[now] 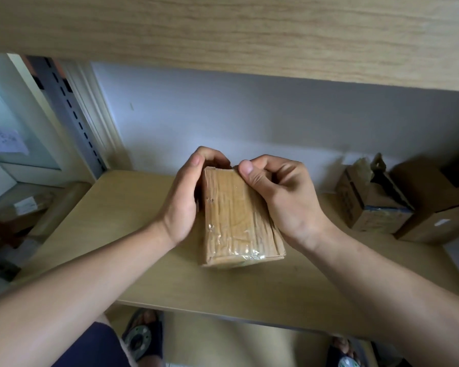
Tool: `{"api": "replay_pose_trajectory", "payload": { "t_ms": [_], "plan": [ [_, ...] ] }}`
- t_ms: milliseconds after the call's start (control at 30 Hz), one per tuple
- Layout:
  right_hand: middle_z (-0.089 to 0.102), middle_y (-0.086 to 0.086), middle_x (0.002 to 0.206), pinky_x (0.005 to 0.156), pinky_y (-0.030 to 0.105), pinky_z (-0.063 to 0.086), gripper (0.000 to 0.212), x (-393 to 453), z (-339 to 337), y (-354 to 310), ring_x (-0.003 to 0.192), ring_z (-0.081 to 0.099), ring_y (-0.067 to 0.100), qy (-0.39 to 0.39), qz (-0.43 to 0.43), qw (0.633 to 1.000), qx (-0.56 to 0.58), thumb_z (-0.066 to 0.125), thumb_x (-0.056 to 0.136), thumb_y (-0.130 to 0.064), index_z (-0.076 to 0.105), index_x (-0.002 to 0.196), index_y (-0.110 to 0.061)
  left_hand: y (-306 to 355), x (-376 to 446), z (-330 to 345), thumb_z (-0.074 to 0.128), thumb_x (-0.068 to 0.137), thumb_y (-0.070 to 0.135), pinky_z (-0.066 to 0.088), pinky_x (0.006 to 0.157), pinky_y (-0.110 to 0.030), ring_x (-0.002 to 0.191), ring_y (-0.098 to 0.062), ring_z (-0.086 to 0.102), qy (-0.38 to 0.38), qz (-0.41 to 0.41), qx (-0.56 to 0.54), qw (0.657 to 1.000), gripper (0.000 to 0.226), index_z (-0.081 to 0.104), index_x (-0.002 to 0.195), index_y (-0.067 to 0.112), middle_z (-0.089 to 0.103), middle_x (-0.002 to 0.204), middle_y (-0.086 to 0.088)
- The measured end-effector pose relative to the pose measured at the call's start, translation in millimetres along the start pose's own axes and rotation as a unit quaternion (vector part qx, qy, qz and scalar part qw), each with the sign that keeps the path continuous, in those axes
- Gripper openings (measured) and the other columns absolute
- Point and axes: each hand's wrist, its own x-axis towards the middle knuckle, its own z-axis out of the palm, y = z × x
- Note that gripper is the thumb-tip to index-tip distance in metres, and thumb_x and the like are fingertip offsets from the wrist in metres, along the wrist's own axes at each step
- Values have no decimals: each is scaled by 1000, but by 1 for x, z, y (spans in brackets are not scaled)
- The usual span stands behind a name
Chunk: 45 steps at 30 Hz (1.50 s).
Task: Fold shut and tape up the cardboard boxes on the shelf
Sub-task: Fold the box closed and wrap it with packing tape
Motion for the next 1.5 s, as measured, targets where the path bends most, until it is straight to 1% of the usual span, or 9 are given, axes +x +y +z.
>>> {"api": "replay_pose_trajectory", "payload": {
  "t_ms": [133,233,367,500,667,900,1100,1233,1500],
  "plan": [
    [70,29,92,76,36,50,28,-4,-10,-3,82,61,27,-102,-17,995,-4,67,96,-22,71,89,5,0,-2,-20,36,96,55,47,88,-48,95,-33,61,-12,13,149,989,55,61,103,7,66,100,-12],
    [72,21,97,80,31,52,22,-4,-25,-8,89,64,27,-168,14,985,26,65,93,-24,73,90,-3,-6,-8,-40,39,98,65,47,92,-55,106,-34,62,-135,6,248,959,59,61,121,15,66,114,-5],
    [66,23,116,88,30,53,14,-6,-37,-12,103,63,32,-237,66,967,71,66,88,-24,75,92,-14,-5,-12,-54,45,85,86,37,116,-54,143,-21,44,-267,-21,248,931,93,43,150,19,49,148,12],
    [61,31,126,97,38,49,11,-6,-43,-11,115,61,39,-273,63,959,53,65,88,-17,73,93,-11,3,-14,-45,68,72,81,30,123,-48,151,-24,35,-369,-97,177,907,117,27,159,14,39,161,-5],
    [63,28,127,99,38,49,23,-1,-51,-9,123,59,42,-290,79,953,46,65,77,-21,72,94,-8,7,-16,-51,94,55,57,36,120,-31,142,6,39,-359,-95,337,865,113,26,145,52,39,153,27],
    [59,28,132,97,38,51,57,3,-68,-6,118,62,35,-300,130,945,9,54,77,-15,59,131,2,14,-16,-41,99,62,37,40,101,-12,124,11,50,-300,-33,397,867,94,42,136,43,52,130,32],
    [66,6,138,112,39,47,56,-2,-76,-1,129,62,21,-303,155,938,-65,62,88,-15,54,143,-17,17,-15,-48,96,63,46,35,98,-4,122,17,44,-265,-12,445,855,98,41,144,34,47,134,31],
    [75,-1,116,85,21,56,58,-5,-76,0,103,73,9,-308,168,929,-120,82,83,-16,60,136,-14,19,-19,-40,90,63,57,36,100,-10,121,11,44,-277,16,489,827,101,38,146,35,47,133,24],
    [67,4,91,81,32,45,39,0,-74,30,88,61,12,-285,120,931,-196,77,85,-30,72,115,-6,17,-16,-39,90,59,61,29,101,-4,125,5,40,-267,30,522,809,110,37,150,33,40,136,24]
  ]
}}
